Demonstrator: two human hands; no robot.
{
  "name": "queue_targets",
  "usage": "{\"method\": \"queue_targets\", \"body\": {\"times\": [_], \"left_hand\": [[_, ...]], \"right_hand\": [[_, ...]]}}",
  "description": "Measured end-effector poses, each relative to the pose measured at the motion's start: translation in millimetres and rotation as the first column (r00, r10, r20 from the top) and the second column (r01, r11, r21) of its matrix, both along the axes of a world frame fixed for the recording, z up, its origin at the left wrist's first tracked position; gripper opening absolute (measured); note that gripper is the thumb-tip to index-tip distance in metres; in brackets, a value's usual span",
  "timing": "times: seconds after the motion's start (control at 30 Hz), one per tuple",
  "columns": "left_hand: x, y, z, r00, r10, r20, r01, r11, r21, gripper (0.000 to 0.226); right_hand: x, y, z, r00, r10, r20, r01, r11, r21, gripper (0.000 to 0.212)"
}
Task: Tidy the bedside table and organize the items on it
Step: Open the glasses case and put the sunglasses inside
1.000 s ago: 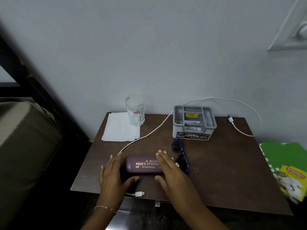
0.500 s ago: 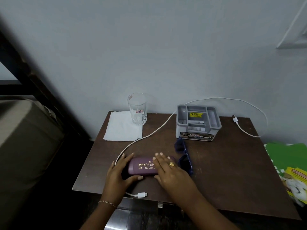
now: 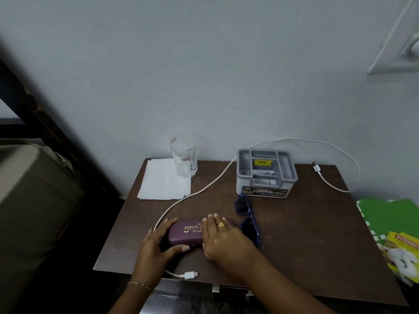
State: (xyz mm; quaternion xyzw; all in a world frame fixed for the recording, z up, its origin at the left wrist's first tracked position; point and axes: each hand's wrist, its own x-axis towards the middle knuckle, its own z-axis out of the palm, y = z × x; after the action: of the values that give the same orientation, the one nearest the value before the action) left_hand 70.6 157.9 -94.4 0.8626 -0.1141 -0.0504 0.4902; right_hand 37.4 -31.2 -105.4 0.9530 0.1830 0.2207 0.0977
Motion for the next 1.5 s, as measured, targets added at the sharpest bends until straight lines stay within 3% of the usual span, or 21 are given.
{"method": "queue_targets", "body": {"times": [0.2, 0.43, 0.5, 0.63, 0.77, 0.9, 1.0, 1.13, 1.3, 1.5], "left_hand": [[1.0, 2.2, 2.6, 0.995, -0.016, -0.1, 0.007, 0.996, -0.094, 0.09], [0.7, 2.0, -3.4, 0.989, 0.001, -0.147, -0.022, 0.99, -0.141, 0.078], [0.7, 3.8, -6.7, 0.99, 0.015, -0.14, -0.035, 0.989, -0.146, 0.077], [0.8, 5.8, -6.9, 0.993, 0.016, -0.119, -0.03, 0.993, -0.117, 0.089], [2.7, 4.2, -0.8, 0.999, -0.02, -0.031, 0.02, 1.0, -0.024, 0.088], [10.8, 7.2, -2.6, 0.992, -0.118, -0.051, 0.12, 0.992, 0.041, 0.101], [13.5, 8.3, 0.0, 0.981, -0.157, -0.116, 0.167, 0.983, 0.076, 0.104], [12.8, 5.4, 6.5, 0.976, -0.119, -0.185, 0.128, 0.991, 0.037, 0.117], [12.6, 6.7, 3.2, 0.979, -0.137, -0.154, 0.153, 0.983, 0.101, 0.094], [15.6, 7.9, -1.0, 0.978, -0.129, -0.164, 0.154, 0.976, 0.153, 0.097]], "right_hand": [[-13.4, -12.3, 13.8, 0.998, 0.031, -0.062, -0.009, 0.945, 0.328, 0.046], [-14.8, -11.1, 22.0, 0.984, -0.113, -0.135, 0.162, 0.879, 0.449, 0.046], [-12.5, -9.5, 28.2, 0.97, -0.158, -0.185, 0.235, 0.803, 0.547, 0.04], [-12.2, -7.8, 34.2, 0.931, -0.252, -0.266, 0.362, 0.529, 0.767, 0.008], [-11.0, -1.3, 19.9, 0.911, -0.292, -0.293, 0.403, 0.473, 0.783, 0.043], [-9.0, 12.6, 7.7, 0.853, -0.398, -0.339, 0.517, 0.546, 0.659, 0.07], [-8.1, 18.8, 7.7, 0.823, -0.444, -0.354, 0.562, 0.543, 0.624, 0.08], [-4.8, 19.8, 3.0, 0.812, -0.448, -0.375, 0.579, 0.533, 0.617, 0.079], [-2.9, 17.9, 2.9, 0.811, -0.434, -0.393, 0.584, 0.564, 0.584, 0.07], [-2.1, 9.1, 0.1, 0.803, -0.451, -0.389, 0.594, 0.665, 0.453, 0.069]]}}
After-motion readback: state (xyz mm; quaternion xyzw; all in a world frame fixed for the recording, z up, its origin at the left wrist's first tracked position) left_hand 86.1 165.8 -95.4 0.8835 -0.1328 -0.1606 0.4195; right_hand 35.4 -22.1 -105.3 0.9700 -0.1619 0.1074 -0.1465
